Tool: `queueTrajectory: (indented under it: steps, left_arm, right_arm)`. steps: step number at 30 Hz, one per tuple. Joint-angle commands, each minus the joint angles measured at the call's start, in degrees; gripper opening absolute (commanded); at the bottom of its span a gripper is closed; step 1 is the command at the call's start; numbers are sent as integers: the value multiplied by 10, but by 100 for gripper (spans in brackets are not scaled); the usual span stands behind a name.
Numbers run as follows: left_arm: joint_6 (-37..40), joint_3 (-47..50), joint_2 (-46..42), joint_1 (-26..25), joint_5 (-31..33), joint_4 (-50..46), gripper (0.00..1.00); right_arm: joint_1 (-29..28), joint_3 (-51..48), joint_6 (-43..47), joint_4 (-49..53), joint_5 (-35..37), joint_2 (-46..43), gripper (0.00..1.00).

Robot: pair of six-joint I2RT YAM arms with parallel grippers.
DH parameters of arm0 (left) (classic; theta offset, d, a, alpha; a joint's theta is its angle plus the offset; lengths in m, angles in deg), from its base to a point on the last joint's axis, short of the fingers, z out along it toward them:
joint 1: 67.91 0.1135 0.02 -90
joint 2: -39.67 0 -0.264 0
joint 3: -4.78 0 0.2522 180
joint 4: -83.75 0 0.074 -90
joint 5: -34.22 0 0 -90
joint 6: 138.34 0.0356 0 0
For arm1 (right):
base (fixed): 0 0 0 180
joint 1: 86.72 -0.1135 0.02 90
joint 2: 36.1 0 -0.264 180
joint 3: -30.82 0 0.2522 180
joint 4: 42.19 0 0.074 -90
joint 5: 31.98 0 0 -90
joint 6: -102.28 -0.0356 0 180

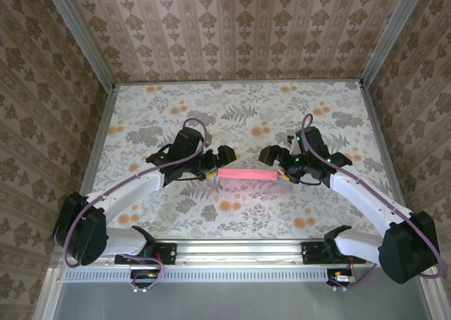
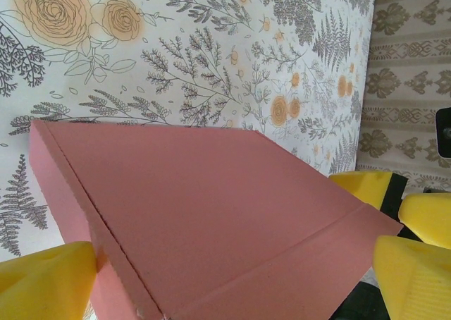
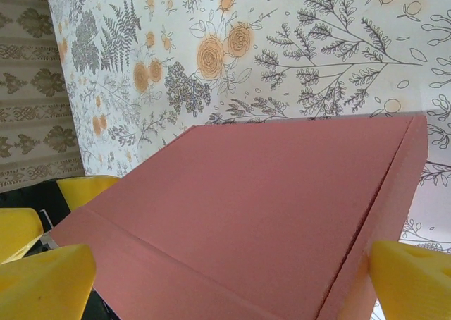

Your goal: Fold the paper box

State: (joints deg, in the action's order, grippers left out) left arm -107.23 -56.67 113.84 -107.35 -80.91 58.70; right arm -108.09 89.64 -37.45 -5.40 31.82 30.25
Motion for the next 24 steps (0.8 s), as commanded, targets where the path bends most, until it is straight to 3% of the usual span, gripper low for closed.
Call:
queueTrajectory:
  steps: [1,24]
  left_arm:
    - [-4,-8,-9,-8,-17,15,100]
    - [12,-31,35,12,-30,12,100]
  right_arm:
    - [-3,8,-9,-7,-36,-3,100]
    - [3,32,-2,-16,-31,44,100]
